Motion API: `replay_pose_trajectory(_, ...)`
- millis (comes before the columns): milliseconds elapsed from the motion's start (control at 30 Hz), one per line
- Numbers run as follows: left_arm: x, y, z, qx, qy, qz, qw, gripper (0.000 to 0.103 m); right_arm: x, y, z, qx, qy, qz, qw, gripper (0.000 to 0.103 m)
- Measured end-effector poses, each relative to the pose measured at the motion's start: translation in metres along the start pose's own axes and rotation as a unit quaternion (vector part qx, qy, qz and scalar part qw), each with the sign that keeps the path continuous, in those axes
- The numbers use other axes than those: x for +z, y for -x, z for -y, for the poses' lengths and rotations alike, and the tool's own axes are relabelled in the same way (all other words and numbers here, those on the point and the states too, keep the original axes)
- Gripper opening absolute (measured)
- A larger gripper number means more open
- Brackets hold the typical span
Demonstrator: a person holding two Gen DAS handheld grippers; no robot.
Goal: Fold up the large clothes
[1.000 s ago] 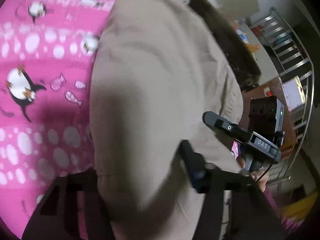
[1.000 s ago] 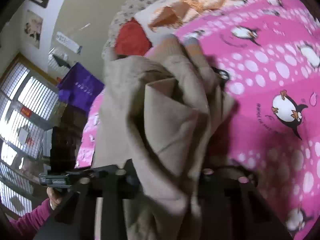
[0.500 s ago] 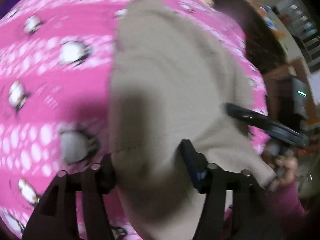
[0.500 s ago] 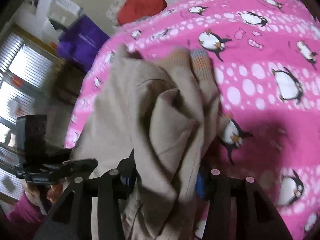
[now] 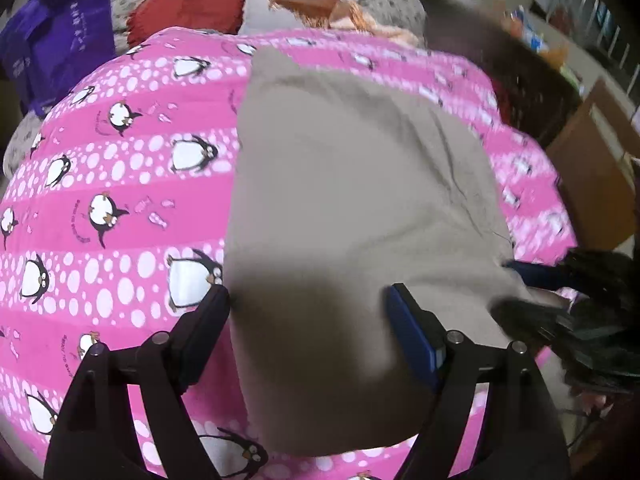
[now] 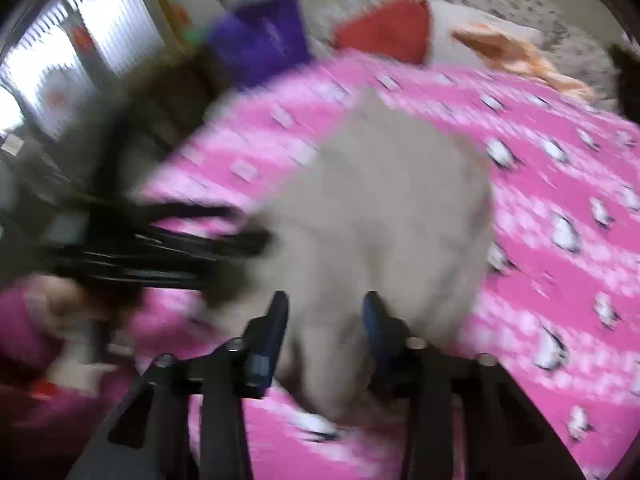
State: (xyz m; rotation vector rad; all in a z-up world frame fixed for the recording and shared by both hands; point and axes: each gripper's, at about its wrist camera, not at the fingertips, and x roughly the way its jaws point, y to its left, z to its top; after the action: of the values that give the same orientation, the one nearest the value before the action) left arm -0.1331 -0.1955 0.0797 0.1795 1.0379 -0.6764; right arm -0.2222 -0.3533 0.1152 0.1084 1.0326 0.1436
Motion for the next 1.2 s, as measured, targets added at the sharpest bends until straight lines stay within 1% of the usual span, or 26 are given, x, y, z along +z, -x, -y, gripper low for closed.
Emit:
replay_pose_trajectory(33, -0.002, -0.003, -0.001, 0.004, 0.001, 0.003, 1.0, 0.081, -0.004, -0.012, 0.006, -0.017, -0.008, -0.011, 1.0, 0.034)
replay_pose_trajectory(67, -0.004, -0.006, -0.001, 0.006, 0.008, 0.004, 0.9999, 0.081, -0.01, -0.024, 0.014, -0.015, -0.028, -0.022, 0.999, 0.035)
replay_pose_trajectory(100, -0.003, -0.008, 0.0, 0.008, 0.013, 0.005, 0.9999, 0.081, -0.015, -0.034, 0.024, -0.002, -0.058, -0.025, 0.998, 0.036)
replay_pose_trajectory(133, -0.002, -0.007, 0.001, 0.012, 0.017, 0.008, 0.9998, 0.081, -0.017, -0.034, 0.027, 0.004, -0.071, -0.018, 0.997, 0.036)
replay_pose_trajectory(167, -0.003, -0.005, 0.001, 0.017, 0.02, 0.011, 0.9996, 0.081, -0.017, -0.032, 0.027, 0.006, -0.076, -0.011, 0.997, 0.039)
replay_pose_trajectory(300, -0.001, 0.006, 0.005, 0.04, 0.009, 0.023, 0.9989, 0.081, -0.013, -0.015, 0.019, -0.009, -0.057, -0.006, 0.998, 0.042)
replay_pose_trajectory(333, -0.001, 0.009, 0.007, 0.045, 0.009, 0.028, 0.9985, 0.081, -0.011, -0.005, 0.019, -0.005, -0.062, 0.002, 0.998, 0.046)
replay_pose_trajectory(367, -0.001, 0.013, 0.007, 0.05, 0.009, 0.037, 0.998, 0.081, -0.01, 0.004, 0.019, -0.003, -0.067, 0.011, 0.998, 0.052)
replay_pose_trajectory(400, 0.0, 0.018, 0.007, 0.054, 0.01, 0.045, 0.9975, 0.081, -0.01, 0.013, 0.017, -0.003, -0.072, 0.02, 0.997, 0.055)
replay_pose_trajectory(433, 0.0, 0.023, 0.006, 0.059, 0.011, 0.052, 0.9968, 0.081, -0.006, 0.021, 0.016, -0.009, -0.078, 0.03, 0.996, 0.061)
replay_pose_trajectory(467, 0.001, 0.027, 0.006, 0.062, 0.013, 0.058, 0.9962, 0.081, -0.004, 0.025, 0.015, -0.016, -0.081, 0.038, 0.996, 0.064)
replay_pose_trajectory(533, 0.002, 0.034, 0.005, 0.065, 0.015, 0.069, 0.9954, 0.081, 0.001, 0.035, 0.011, -0.034, -0.086, 0.06, 0.994, 0.066)
replay_pose_trajectory(633, 0.003, 0.044, 0.005, 0.072, 0.017, 0.082, 0.9939, 0.083, 0.005, 0.044, 0.004, -0.063, -0.091, 0.08, 0.991, 0.074)
replay_pose_trajectory(733, 0.003, 0.051, 0.004, 0.073, 0.017, 0.088, 0.9933, 0.083, 0.007, 0.045, 0.0, -0.077, -0.093, 0.091, 0.988, 0.076)
replay_pose_trajectory(833, 0.002, 0.058, 0.004, 0.074, 0.018, 0.099, 0.9922, 0.083, 0.008, 0.044, -0.005, -0.092, -0.092, 0.091, 0.987, 0.076)
replay_pose_trajectory(900, 0.001, 0.06, 0.005, 0.078, 0.018, 0.102, 0.9915, 0.083, 0.007, 0.044, -0.006, -0.089, -0.095, 0.091, 0.987, 0.077)
replay_pose_trajectory(967, 0.002, 0.062, 0.004, 0.079, 0.021, 0.106, 0.991, 0.083, 0.007, 0.044, -0.006, -0.091, -0.101, 0.092, 0.987, 0.079)
replay_pose_trajectory(1200, 0.004, 0.061, 0.002, 0.082, 0.029, 0.108, 0.9903, 0.083, 0.006, 0.043, 0.001, -0.108, -0.111, 0.089, 0.984, 0.082)
